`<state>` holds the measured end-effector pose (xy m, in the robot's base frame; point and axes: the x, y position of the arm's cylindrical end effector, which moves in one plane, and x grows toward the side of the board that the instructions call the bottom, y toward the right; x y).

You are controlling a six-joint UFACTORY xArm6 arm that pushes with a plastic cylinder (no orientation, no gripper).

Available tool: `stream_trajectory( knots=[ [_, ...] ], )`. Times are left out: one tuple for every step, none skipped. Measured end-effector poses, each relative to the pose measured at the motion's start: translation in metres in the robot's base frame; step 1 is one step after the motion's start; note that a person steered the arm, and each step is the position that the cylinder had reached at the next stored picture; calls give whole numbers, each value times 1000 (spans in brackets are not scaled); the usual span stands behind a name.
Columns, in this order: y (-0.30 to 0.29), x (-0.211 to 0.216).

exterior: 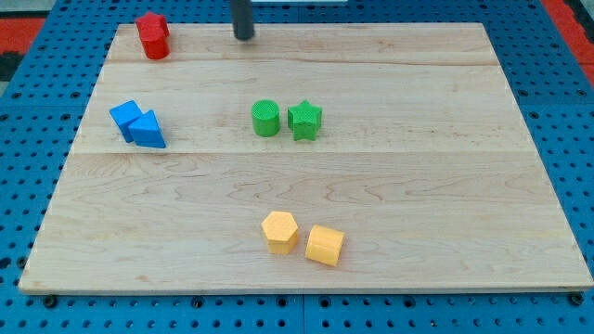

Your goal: Separate the red star from the red circle

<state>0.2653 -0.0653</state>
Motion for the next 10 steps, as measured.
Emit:
stream_trajectory(
  knots=[
    [-60, 90],
    [-187, 99],
    [-238, 99],
    [-238, 99],
    [-240, 96],
    [-240, 89],
    [-235, -5],
    [-223, -73],
    [-217, -74],
    [-114, -57]
  ],
)
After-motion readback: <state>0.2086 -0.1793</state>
